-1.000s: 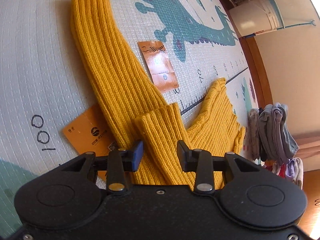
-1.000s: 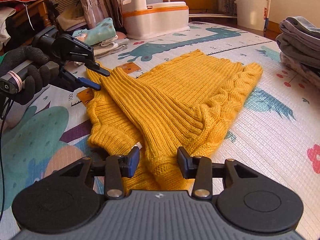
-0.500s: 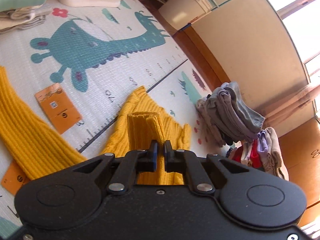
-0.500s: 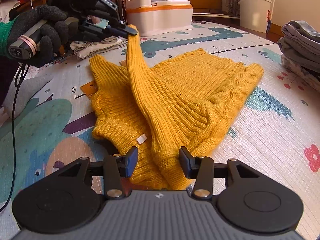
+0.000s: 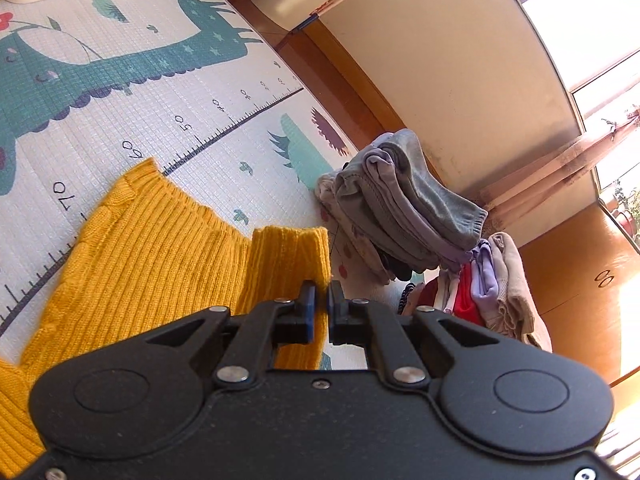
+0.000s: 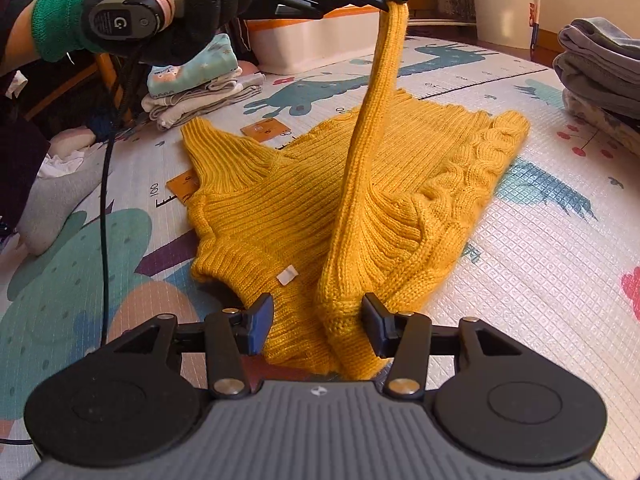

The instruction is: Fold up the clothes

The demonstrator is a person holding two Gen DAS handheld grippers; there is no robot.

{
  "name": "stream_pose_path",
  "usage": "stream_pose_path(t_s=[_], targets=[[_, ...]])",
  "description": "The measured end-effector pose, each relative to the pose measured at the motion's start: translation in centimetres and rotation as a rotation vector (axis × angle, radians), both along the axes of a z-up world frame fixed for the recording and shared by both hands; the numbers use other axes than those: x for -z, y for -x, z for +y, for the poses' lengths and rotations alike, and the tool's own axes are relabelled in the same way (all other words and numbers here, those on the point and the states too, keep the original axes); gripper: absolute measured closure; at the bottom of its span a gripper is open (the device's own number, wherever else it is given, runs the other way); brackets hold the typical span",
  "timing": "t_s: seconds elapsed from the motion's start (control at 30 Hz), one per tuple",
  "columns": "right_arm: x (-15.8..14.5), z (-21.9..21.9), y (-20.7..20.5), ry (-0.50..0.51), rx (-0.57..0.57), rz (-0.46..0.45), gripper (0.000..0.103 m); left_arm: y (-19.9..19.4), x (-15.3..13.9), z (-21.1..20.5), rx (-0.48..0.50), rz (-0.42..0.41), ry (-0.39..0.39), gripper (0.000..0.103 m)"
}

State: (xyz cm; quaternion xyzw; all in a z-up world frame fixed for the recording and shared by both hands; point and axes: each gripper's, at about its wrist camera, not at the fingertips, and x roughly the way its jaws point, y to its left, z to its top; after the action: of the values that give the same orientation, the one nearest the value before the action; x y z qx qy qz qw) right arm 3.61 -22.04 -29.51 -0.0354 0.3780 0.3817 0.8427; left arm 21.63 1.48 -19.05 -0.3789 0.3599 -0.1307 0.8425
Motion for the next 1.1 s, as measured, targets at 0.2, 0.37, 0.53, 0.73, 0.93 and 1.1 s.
stream_pose_path(t_s=[0.2,0.37,0.53,0.73,0.93,1.1], targets=[[0.2,-0.6,-0.5,-0.057,0.022,0.044,0.053,-3.4,2.5,-2.6,0.012,0.053,-0.035,0.100],[0.4,-1.4,-1.2,-0.119,0.047,0.092,0.053,-5.2,4.2,-4.5,0.016,0.091,-0.071,0.100],[0.9,-2.4,-1.9,-0.195,0.077,0.149,0.053,-6.7,5.3,-6.4,0.026,0.115,-0.138,0.100],[1.3,-2.8,-2.1,-0.237,0.093,0.177,0.053,-7.8,6.4,-9.0,0.063,0.129,-0.280,0.100],[1.3,-2.9,-2.0,-0.251,0.104,0.186,0.053,-8.4,7.6,-11.1,0.136,0.113,-0.429,0.100],[0.5,-3.6,-1.3,-0.239,0.115,0.179,0.052,-8.9,7.6,-12.0,0.247,0.075,-0.516,0.096]])
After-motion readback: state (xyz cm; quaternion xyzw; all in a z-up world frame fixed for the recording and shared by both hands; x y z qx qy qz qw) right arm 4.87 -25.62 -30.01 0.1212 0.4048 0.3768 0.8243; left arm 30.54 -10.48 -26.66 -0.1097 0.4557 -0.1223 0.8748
